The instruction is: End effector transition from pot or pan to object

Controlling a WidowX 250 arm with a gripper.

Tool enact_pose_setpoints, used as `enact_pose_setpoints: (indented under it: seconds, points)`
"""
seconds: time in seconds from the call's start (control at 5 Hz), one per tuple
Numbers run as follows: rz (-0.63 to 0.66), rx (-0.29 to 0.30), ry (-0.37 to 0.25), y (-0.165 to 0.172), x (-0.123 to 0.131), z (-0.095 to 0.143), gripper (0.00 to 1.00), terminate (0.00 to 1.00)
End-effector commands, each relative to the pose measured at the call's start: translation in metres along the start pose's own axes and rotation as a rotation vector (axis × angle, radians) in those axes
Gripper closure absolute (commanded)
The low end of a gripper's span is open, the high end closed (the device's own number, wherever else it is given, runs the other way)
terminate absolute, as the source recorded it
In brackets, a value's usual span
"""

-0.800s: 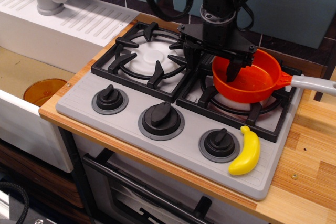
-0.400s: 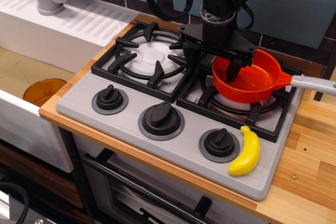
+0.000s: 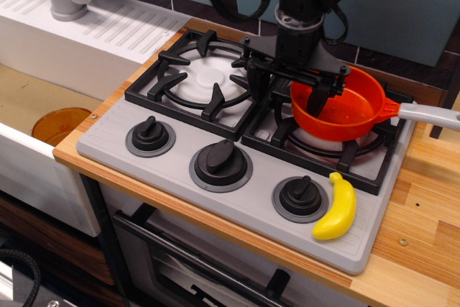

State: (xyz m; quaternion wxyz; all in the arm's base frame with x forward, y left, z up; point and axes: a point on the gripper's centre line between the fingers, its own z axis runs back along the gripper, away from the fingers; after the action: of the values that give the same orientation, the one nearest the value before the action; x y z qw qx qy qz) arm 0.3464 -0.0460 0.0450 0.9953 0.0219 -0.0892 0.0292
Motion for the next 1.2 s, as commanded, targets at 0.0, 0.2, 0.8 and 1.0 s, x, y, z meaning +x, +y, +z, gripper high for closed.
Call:
enact_pose_setpoints:
  seconds: [0.0, 0.2, 0.8, 1.0]
  points:
    - [-0.018, -0.047, -0.109, 0.004, 0.015, 0.057, 0.0, 0.0]
    - [-0.029, -0.061, -0.109, 0.007, 0.002, 0.076, 0.0, 0.0]
    - [0.001, -0.051, -0.118, -0.03, -0.055, 0.093, 0.0, 0.0]
    - [0.007, -0.037, -0.144, -0.051, -0.067, 0.084, 0.0, 0.0]
